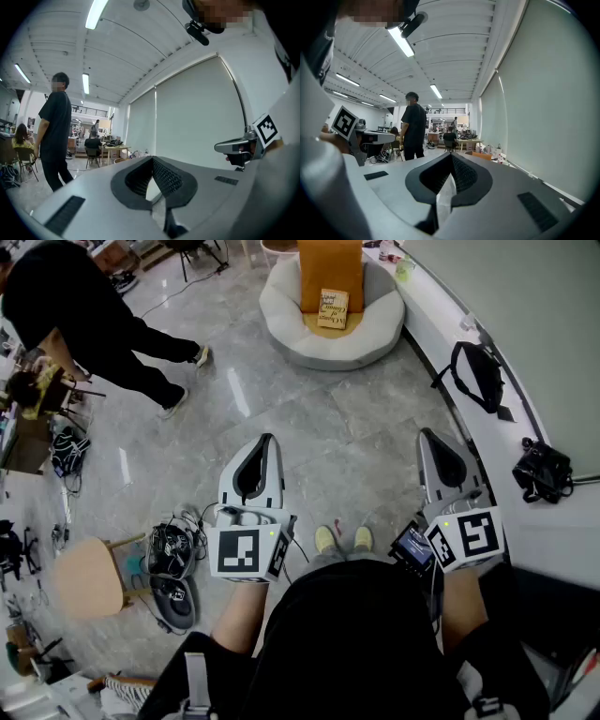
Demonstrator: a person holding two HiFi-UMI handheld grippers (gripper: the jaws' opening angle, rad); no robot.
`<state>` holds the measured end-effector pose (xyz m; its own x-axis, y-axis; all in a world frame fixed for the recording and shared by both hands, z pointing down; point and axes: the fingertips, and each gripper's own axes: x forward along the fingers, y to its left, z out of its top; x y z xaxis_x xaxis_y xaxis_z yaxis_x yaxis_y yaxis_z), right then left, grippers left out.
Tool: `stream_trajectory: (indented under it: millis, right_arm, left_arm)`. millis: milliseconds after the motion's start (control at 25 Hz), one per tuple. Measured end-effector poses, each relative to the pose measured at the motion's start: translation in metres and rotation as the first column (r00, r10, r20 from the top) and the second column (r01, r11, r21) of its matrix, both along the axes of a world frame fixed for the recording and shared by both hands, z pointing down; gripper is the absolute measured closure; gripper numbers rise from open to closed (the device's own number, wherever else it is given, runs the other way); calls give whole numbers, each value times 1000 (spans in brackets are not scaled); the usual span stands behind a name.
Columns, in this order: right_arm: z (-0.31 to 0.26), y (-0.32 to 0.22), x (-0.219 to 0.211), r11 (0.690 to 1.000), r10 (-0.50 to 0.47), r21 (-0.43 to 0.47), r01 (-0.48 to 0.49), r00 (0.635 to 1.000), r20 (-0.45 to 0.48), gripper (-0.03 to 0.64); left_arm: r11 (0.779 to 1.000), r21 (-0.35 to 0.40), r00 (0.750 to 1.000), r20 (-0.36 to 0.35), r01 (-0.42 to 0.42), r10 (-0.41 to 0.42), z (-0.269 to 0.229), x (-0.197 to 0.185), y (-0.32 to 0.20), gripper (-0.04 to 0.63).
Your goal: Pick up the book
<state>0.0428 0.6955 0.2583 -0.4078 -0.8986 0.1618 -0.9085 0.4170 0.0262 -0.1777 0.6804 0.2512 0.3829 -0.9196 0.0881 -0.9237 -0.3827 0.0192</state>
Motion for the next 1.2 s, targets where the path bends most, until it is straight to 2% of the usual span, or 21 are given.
stream_trajectory:
  millis: [120,280,400,680,920,1200]
  right_arm:
    - [0,0,-8,1000,6,2,-6,1000,-6,609]
    - [-2,-1,-17,1000,18,5,-18,1000,-9,609]
    - [-4,0,-20,999,33,13,-33,999,0,609]
    - [-10,-2,-26,998,62,25,-64,997,45,609]
    - [-19,-4,-37,996,57,59,-60,997,47,609]
    - [-15,-9,-45,997,48,55,-51,998,50,609]
  left_arm:
    - [1000,-1,1000,13,-26,26,5,-6,0,585]
    - [999,15,999,-10,-31,31,-2,-14,1,585]
    - [1000,2,1000,6,-24,24,0,-24,2,586]
    - [997,71,999,-23,-30,31,-10,-40,2,584]
    - [996,87,999,-31,-33,35,-14,-46,6,585]
    - [993,111,998,-40,-37,42,-17,-50,4,585]
